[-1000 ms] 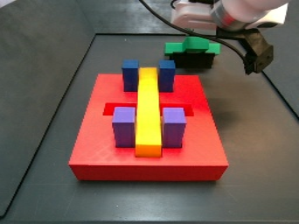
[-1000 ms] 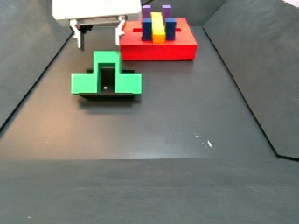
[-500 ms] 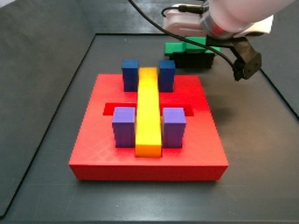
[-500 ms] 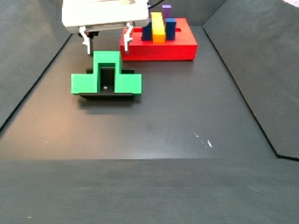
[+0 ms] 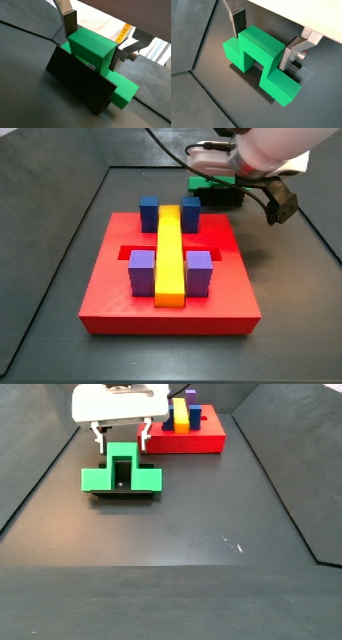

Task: Pick up the green object. Move up. Place the green object on the fixture. Regrasp the green object. Move to above the board. Insert the green object.
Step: Regrasp the green object.

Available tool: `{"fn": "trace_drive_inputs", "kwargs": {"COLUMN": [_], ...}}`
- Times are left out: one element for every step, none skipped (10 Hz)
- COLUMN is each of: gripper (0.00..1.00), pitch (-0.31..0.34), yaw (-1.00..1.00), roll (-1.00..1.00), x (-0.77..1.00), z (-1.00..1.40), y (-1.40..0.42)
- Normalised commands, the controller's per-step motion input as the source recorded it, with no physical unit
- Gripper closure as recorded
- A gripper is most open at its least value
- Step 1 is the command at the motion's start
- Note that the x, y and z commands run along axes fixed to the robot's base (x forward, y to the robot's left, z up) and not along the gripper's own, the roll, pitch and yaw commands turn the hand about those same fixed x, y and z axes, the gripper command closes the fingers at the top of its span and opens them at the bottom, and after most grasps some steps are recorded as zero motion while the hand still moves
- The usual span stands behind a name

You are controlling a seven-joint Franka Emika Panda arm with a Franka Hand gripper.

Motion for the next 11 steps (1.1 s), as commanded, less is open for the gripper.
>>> {"fn": "trace_drive_inputs", "kwargs": {"gripper": [0.00,0.00,0.00,0.00,0.00,0.00,0.00,0.00,0.00,0.00,0.00], "pitch": [0.000,-0.017,-0.054,-0.069,-0.020,0.000,-0.023,-0.011,0.000,0.000,0.000], "yaw": [0.02,0.00,0.00,0.00,0.00,0.00,0.00,0.00,0.00,0.00,0.00], "roll": [-0.20,-0.22,-0.21,-0.15,-0.04,-0.05,-0.17,-0.11,-0.03,0.01,0.02], "x": [0.04,0.00,0.00,0.00,-0.01,0.00,0.00,0.00,0.00,0.00,0.00], "z": [-0.15,-0.02,0.00,0.00,0.00,0.00,0.14,0.09,0.06,0.00,0.00], "y": [0.05,0.08,0.09,0.06,0.02,0.02,0.13,0.05,0.00,0.00,0.00]}}
